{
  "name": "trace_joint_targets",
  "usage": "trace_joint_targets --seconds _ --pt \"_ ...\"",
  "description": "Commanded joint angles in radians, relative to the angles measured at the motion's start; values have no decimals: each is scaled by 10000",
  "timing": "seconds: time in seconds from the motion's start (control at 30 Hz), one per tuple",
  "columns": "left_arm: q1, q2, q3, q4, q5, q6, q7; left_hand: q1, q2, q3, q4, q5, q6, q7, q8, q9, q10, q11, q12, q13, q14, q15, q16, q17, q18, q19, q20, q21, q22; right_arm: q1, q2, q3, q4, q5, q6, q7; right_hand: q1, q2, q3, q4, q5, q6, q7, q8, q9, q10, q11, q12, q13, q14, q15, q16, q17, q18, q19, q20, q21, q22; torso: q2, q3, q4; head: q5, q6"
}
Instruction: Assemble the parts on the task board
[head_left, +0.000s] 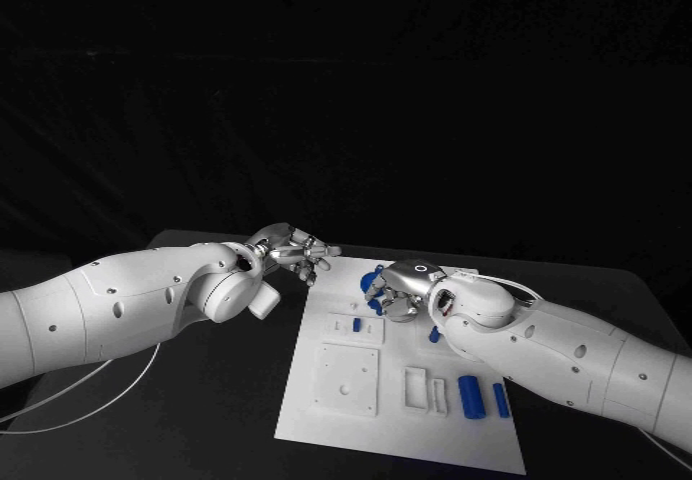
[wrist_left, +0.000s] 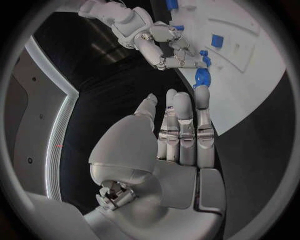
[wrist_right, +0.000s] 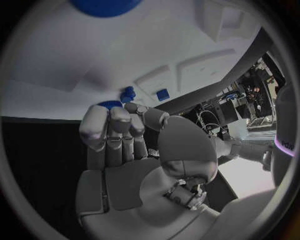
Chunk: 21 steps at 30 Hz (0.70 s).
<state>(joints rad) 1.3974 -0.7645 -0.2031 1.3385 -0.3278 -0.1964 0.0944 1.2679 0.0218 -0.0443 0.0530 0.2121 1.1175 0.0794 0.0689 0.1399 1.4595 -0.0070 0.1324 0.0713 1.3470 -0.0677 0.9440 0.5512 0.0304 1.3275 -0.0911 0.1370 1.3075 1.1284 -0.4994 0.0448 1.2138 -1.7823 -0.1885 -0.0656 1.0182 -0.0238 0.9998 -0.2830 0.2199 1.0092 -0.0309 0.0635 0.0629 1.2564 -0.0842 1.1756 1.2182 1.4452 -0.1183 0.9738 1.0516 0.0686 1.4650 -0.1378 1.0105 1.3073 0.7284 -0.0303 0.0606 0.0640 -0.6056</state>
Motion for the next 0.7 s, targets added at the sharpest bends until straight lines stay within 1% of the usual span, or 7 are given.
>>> trace_joint_targets --seconds 0.03,0.17,0.3,0.37,0.47,0.57,0.7 --pt "5 12 8 23 91 18 133 48 69 -41 2 -56 -52 5 -23 -14 -8 49 -37 -7 -29 -6 -15 -1 91 78 23 -53 24 7 6 -9 -19 -404 328 27 -159 -12 186 -10 4 -44 -15 -12 -2 28 -54 92 31 19 -93 67 35 -93 297 -84 79 1210 -9 10 -10 19 -65" --pt "5 9 8 19 91 26 113 41 63 -56 6 -69 -73 10 -27 -19 -15 53 -41 -8 -27 -6 -10 1 91 85 23 -59 32 9 -4 -13 -38 -456 423 -14 -200 0 292 -16 -72 -24 -22 -10 -1 23 -56 135 29 17 -99 82 46 -89 287 -90 132 1212 -5 13 -29 32 -36" --pt "5 11 8 15 91 36 100 41 63 -56 6 -69 -73 10 -27 -19 -15 53 -41 -8 -27 -6 -10 1 91 85 23 -59 32 10 -8 -17 -47 -475 555 -38 -234 -5 372 -22 -41 -16 -28 -9 -1 25 -64 177 27 16 -108 110 68 -86 284 -98 184 1218 -3 13 -19 31 -69" --pt "5 13 8 11 90 47 87 41 63 -56 6 -69 -73 10 -27 -19 -15 53 -41 -8 -27 -6 -10 1 91 85 23 -59 32 10 -2 -19 -59 -481 606 -67 -237 -7 373 -22 -31 -3 -24 -7 0 23 -62 179 26 17 -106 114 71 -87 283 -97 188 1219 -4 12 -17 16 -53" --pt "5 12 8 7 67 52 60 41 63 -56 6 -69 -73 10 -27 -19 -15 53 -41 -8 -27 -6 -10 1 91 85 23 -59 32 10 14 -24 -85 -523 716 -199 -251 -17 349 -23 117 38 29 -10 -1 15 -42 191 11 17 -97 125 80 -82 278 -92 203 1217 1 15 -18 -17 -32" --pt "5 10 8 4 56 55 49 47 69 -88 9 -91 -75 11 -19 -18 -19 54 -41 -7 -29 -4 2 6 93 98 25 -94 63 10 30 -28 -114 -588 805 -358 -240 -14 337 -31 163 37 67 -14 -3 12 -29 197 3 20 -92 138 90 -72 274 -87 205 1214 2 18 -21 -12 -53" --pt "5 -9 7 9 49 71 41 47 69 -88 9 -91 -75 11 -19 -18 -19 54 -41 -7 -29 -4 2 6 93 98 25 -94 63 10 39 -31 -138 -668 787 -643 -239 -10 313 -27 181 54 136 -12 -2 2 -6 182 -25 18 -80 138 91 -61 275 -78 204 1210 14 24 -33 -27 -33"
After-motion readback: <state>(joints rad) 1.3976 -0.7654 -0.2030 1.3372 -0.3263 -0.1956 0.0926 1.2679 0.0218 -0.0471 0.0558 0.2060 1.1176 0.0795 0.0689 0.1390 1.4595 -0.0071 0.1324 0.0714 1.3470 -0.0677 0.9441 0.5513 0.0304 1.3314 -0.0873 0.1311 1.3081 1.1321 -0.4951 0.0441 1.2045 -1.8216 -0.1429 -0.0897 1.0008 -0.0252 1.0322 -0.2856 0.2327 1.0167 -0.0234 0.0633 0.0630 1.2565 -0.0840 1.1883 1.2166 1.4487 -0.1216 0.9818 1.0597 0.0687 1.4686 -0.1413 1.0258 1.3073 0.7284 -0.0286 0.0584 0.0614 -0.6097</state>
